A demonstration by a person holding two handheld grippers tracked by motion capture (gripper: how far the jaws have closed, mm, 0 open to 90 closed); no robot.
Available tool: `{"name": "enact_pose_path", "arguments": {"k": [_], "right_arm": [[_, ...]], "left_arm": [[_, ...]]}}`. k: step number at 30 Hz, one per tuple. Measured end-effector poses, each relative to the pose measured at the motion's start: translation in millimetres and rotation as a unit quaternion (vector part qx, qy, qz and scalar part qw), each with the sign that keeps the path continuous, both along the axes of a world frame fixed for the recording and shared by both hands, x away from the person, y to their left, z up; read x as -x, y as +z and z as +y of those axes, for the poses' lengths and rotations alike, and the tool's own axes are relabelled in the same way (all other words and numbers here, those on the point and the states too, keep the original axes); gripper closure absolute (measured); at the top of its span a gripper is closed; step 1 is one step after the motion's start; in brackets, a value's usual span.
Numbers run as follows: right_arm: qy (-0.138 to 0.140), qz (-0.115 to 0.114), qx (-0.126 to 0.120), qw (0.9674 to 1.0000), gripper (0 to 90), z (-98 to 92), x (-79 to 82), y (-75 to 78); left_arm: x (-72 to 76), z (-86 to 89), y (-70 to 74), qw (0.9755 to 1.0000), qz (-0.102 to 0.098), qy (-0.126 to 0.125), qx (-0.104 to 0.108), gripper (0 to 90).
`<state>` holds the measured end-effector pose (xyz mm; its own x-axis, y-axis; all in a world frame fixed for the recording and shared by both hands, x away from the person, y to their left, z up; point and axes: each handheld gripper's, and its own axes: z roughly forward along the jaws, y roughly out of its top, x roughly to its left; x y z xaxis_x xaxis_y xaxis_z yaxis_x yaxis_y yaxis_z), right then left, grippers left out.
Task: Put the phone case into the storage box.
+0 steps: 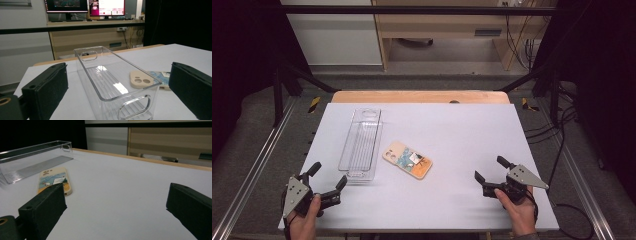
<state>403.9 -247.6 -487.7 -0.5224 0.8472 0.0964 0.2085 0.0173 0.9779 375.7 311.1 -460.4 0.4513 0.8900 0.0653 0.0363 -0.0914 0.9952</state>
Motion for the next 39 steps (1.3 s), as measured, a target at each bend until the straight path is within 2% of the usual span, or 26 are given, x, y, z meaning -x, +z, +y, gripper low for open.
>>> {"name": "enact_pose_path", "arguments": {"k": [3,4,6,8,11,12,13,15,17,20,21,25,26,32,33,34,35,39], "right_arm": [[0.003,0.008,-0.006,0.9999,3.2,0.8,-0.4,0.0],[0.005,0.014,-0.003,0.9999,3.9,1.7,-0.8,0.4],[-0.014,0.018,0.016,0.9996,3.8,3.4,-1.7,2.1],[-0.013,0.020,0.022,0.9995,4.2,3.9,-2.5,3.1],[-0.003,0.033,0.026,0.9991,4.8,6.7,-4.0,5.7],[0.004,0.044,0.026,0.9987,4.7,8.4,-4.7,6.7],[0.019,0.052,0.041,0.9976,6.4,13.3,-5.9,10.0],[0.019,0.052,0.049,0.9973,7.1,15.4,-5.7,11.5],[0.026,0.040,0.075,0.9960,7.1,23.9,-5.9,22.2],[0.030,0.034,0.077,0.9960,7.0,27.5,-7.0,29.3],[0.035,0.028,0.073,0.9964,6.2,31.7,-9.7,38.9],[0.047,0.025,0.076,0.9957,4.6,38.5,-14.5,50.8],[0.053,0.028,0.078,0.9951,4.6,43.9,-17.5,57.4],[0.080,0.049,0.091,0.9914,4.2,58.5,-25.7,69.3],[0.086,0.051,0.095,0.9905,4.6,62.0,-27.1,71.7],[0.098,0.053,0.107,0.9879,5.2,70.3,-30.3,77.4],[0.098,0.053,0.107,0.9879,5.2,70.3,-30.3,77.4],[0.118,0.067,0.127,0.9827,5.5,88.2,-38.5,88.7]], "left_arm": [[0.4,0.1,-0.4,1.0000,0.001,-0.001,0.001,2.0],[0.6,0.1,-0.4,1.0000,0.001,-0.001,0.000,2.0],[0.8,0.0,-0.4,1.0000,0.001,-0.001,0.001,2.0],[1.0,-0.4,-0.6,1.0000,0.002,-0.002,0.001,2.0],[1.6,-0.3,-0.5,1.0000,0.002,-0.002,-0.001,2.0],[1.6,-0.1,-0.5,1.0000,0.003,-0.001,-0.001,2.0],[1.5,-0.4,-0.8,1.0000,0.004,0.001,0.000,2.0],[1.4,-0.9,-1.1,1.0000,0.005,0.000,0.001,2.0],[1.7,-1.2,-0.8,1.0000,0.004,0.000,-0.001,2.0],[1.4,0.8,-1.1,1.0000,0.006,0.003,-0.001,2.0],[1.4,1.3,-1.1,1.0000,0.006,0.004,0.001,2.0],[1.6,2.4,-0.9,1.0000,0.006,0.005,0.003,2.0],[1.7,2.4,-0.9,1.0000,0.006,0.005,0.004,2.0],[1.5,1.0,-1.2,1.0000,0.007,0.003,0.004,2.0],[1.5,0.9,-1.1,1.0000,0.007,0.002,0.003,2.0],[1.4,0.9,-1.2,1.0000,0.007,0.001,0.004,2.0],[1.4,0.9,-1.2,1.0000,0.007,0.001,0.004,2.1],[1.5,1.4,-1.2,1.0000,0.007,0.002,0.006,2.0]]}}
